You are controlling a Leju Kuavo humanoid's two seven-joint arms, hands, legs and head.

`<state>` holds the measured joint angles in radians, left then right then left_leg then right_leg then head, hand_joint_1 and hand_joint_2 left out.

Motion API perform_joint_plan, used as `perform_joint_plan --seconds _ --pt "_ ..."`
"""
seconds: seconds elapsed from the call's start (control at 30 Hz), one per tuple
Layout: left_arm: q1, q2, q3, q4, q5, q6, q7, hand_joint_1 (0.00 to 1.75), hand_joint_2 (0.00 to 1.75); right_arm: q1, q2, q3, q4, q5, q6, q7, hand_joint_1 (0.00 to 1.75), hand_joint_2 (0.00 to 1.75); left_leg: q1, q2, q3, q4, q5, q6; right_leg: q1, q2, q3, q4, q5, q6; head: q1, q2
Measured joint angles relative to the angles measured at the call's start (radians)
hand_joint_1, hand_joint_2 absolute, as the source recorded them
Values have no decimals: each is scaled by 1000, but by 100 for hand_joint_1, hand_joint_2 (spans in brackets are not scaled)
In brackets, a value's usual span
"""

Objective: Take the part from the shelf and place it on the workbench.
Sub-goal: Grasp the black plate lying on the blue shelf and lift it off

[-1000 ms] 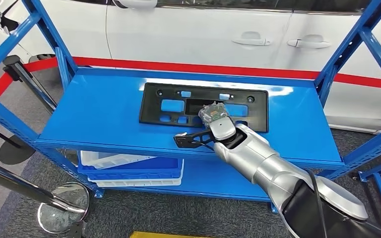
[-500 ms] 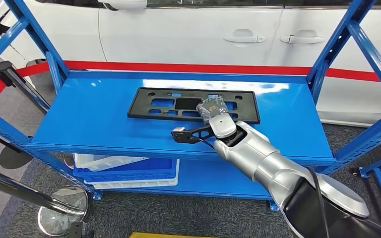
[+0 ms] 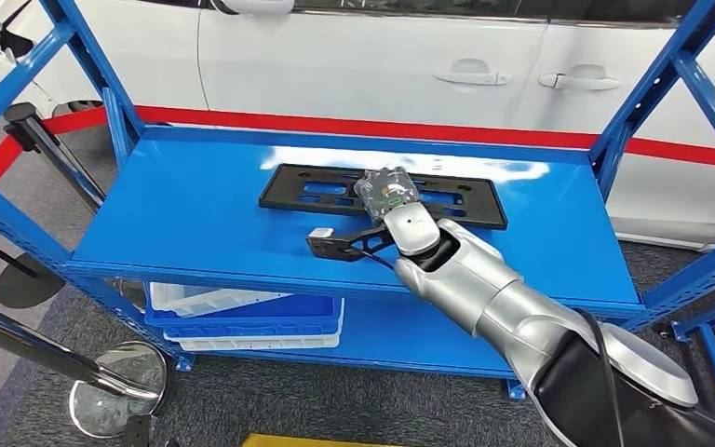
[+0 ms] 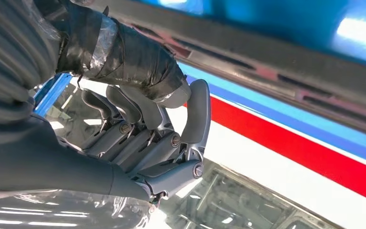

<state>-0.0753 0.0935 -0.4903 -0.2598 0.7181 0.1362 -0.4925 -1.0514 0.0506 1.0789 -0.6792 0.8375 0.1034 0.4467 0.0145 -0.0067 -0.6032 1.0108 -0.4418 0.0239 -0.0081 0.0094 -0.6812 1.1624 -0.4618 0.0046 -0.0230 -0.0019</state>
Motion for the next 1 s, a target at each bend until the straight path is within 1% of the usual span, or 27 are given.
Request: perform_joint_plan --seconds 0.03,0.07,0.1,0.17,0.2,0.23,0.27,0.33,0.37,0.4,0.43,0.47,0.5,0.53,0.57,0.6,0.63,0.67,0.7,0.73,0.77,0.83,0.87,0.9,0.93,0.97,1.0 --pt "-1 0 -1 0 0 0 0 0 175 -3 0 0 -4 0 0 0 175 175 -2 0 -2 5 -3 -4 1 0 29 -61 20 -3 0 0" --pt "-1 0 -2 0 0 0 0 0 175 -5 0 0 -8 1 -1 0 175 175 -4 0 -5 8 -4 -9 2 0 47 -100 29 -6 -1 0" --pt "-1 0 -3 0 0 0 0 0 175 -6 0 0 -11 1 -2 0 175 175 -6 0 -8 9 -5 -13 4 1 55 -117 27 -9 -2 0" --pt "-1 1 -4 0 0 0 -1 0 175 -6 -1 0 -14 2 -5 0 175 175 -5 0 -10 8 -4 -23 5 2 58 -124 28 -17 -2 0" --pt "0 1 -4 0 1 0 0 0 175 -6 -2 0 -16 6 -10 0 175 175 -3 0 -12 13 -9 -28 4 2 60 -128 30 -22 -2 0" --pt "0 1 -5 0 2 1 1 0 175 -6 -2 0 -19 13 -21 2 175 175 -2 1 -19 32 -23 -33 2 1 62 -133 33 -28 -4 0" --pt "-1 1 -5 0 4 1 2 0 175 -7 -2 0 -24 23 -37 3 175 175 -1 1 -36 71 -47 -38 -1 1 65 -137 35 -33 -6 0" --pt "-1 1 -7 0 9 1 5 0 175 -6 -2 0 -35 46 -73 6 175 175 1 2 -94 196 -105 -45 0 1 66 -138 35 -38 -9 0" --pt "0 2 -8 0 12 1 6 0 175 -4 -2 0 -41 56 -86 7 175 175 2 2 -120 252 -123 -47 0 1 66 -137 35 -39 -8 0" --pt "2 2 -9 0 14 1 6 0 175 -3 -3 0 -48 63 -92 8 175 175 2 2 -134 278 -123 -48 0 1 66 -136 35 -39 -8 0" --pt "3 1 -9 0 16 1 6 0 175 -2 -3 0 -55 68 -96 9 175 175 2 2 -128 265 -104 -48 0 1 66 -135 34 -40 -8 0" --pt "3 1 -9 0 17 1 6 0 175 -2 -4 -1 -64 71 -97 10 175 175 2 2 -105 216 -72 -46 0 2 66 -134 34 -39 -9 0" --pt "2 1 -9 0 17 1 6 0 175 -2 -4 -1 -73 73 -99 11 175 175 2 2 -72 146 -38 -43 0 2 67 -133 33 -38 -8 0" --pt "1 1 -9 0 17 1 6 0 175 -3 -5 -1 -81 74 -100 11 175 175 -1 2 -39 80 -16 -39 2 2 66 -132 32 -36 -9 0" --pt "-1 1 -10 0 17 1 6 0 175 -4 -6 -2 -87 75 -101 11 175 175 -3 1 -15 33 -4 -34 4 3 65 -132 32 -32 -8 0" --pt "-1 1 -10 0 17 1 6 0 175 -4 -7 -3 -91 75 -101 11 175 175 -5 1 -4 9 -2 -31 6 3 64 -132 32 -27 -8 0" --pt "-1 1 -10 0 17 1 6 0 175 -4 -7 -4 -95 75 -102 11 175 175 -7 0 -2 3 -4 -27 7 3 63 -134 34 -22 -8 0" --pt "-1 1 -10 0 18 1 6 0 175 -4 -8 -5 -98 75 -102 11 175 175 -5 0 -2 1 -1 -22 8 4 63 -136 35 -17 -7 0" --pt "1 1 -10 0 18 0 6 0 175 -4 -9 -5 -102 76 -103 11 175 175 -3 1 -1 -3 2 -17 8 3 61 -133 32 -12 -7 0" --pt "1 1 -10 0 19 -4 6 0 175 -5 -10 -6 -105 79 -104 11 175 175 0 2 0 -7 4 -11 8 2 55 -119 20 -7 -6 0" --pt "1 1 -11 0 21 -10 5 0 175 -5 -11 -6 -110 85 -105 11 175 175 3 3 1 -10 7 -5 8 2 40 -86 -2 -3 -4 0" --pt "0 1 -11 0 27 -29 2 0 175 -5 -14 -7 -121 101 -101 12 175 175 3 4 1 -11 7 0 6 0 -14 36 -66 3 -1 0" --pt "1 1 -11 0 31 -36 0 0 131 -4 -15 -7 -128 110 -93 12 131 175 2 4 1 -10 7 2 5 0 -43 99 -90 5 -1 0" --pt "1 1 -11 0 33 -41 -1 0 87 -4 -16 -7 -137 116 -80 14 87 175 2 4 1 -9 6 2 4 0 -62 139 -99 6 -1 0" --pt "1 1 -11 0 35 -42 -3 0 44 -3 -17 -7 -146 119 -61 16 44 175 2 4 1 -8 5 2 3 0 -63 142 -88 6 -1 0" --pt "1 1 -12 0 36 -39 -3 0 0 -4 -17 -7 -156 116 -34 18 0 175 3 3 2 -6 3 1 1 -1 -46 105 -60 6 -1 0" --pt "1 1 -12 0 39 -32 -1 0 0 -5 -17 -7 -167 109 -1 20 0 175 3 2 2 -3 1 -1 0 -1 -15 40 -23 4 -1 0"
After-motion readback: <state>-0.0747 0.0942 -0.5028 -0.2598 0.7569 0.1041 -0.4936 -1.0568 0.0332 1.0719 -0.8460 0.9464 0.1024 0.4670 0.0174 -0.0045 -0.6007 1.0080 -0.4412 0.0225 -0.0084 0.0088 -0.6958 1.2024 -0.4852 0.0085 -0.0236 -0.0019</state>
